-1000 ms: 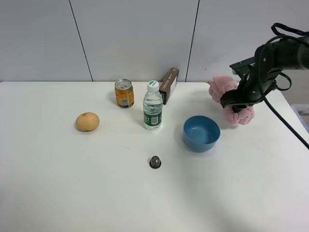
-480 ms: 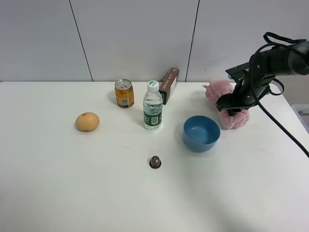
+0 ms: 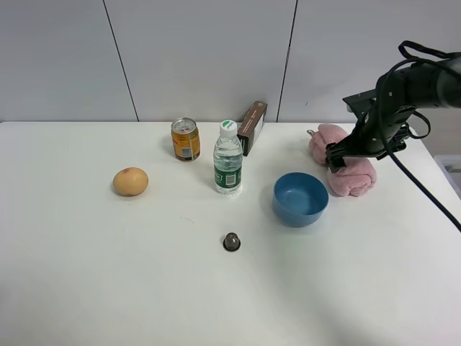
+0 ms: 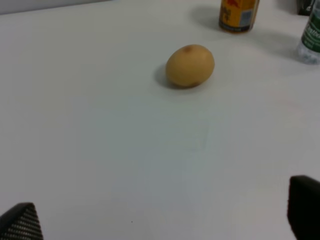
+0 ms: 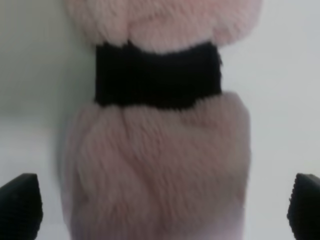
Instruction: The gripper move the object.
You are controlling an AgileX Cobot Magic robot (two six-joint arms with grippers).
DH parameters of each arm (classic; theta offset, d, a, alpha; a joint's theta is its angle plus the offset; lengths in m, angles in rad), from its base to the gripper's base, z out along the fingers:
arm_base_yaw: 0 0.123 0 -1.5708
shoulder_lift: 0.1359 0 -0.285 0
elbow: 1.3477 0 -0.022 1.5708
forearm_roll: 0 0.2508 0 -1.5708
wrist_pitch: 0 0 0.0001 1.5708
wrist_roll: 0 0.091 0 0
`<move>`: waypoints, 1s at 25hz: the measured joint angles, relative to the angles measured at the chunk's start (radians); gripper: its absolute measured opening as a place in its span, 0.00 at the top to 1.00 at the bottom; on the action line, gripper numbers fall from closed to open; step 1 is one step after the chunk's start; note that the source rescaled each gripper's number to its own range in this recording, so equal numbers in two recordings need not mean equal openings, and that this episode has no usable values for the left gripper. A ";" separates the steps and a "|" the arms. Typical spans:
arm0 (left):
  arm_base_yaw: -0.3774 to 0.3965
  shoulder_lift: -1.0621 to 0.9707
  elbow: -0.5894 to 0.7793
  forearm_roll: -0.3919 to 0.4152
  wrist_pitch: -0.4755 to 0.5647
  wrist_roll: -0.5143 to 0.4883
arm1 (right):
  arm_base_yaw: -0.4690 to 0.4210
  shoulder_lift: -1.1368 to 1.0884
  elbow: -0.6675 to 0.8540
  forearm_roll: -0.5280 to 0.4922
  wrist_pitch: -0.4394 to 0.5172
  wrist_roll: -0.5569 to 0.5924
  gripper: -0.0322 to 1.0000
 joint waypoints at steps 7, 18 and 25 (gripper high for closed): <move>0.000 0.000 0.000 0.000 0.000 0.000 | 0.000 -0.223 -0.048 0.024 0.321 -0.052 0.00; 0.000 0.000 0.000 0.000 0.000 0.000 | -0.001 -0.591 -0.049 0.043 0.526 -0.083 0.00; 0.000 0.000 0.000 0.000 0.000 0.000 | -0.105 -0.703 -0.049 0.050 0.531 -0.079 0.00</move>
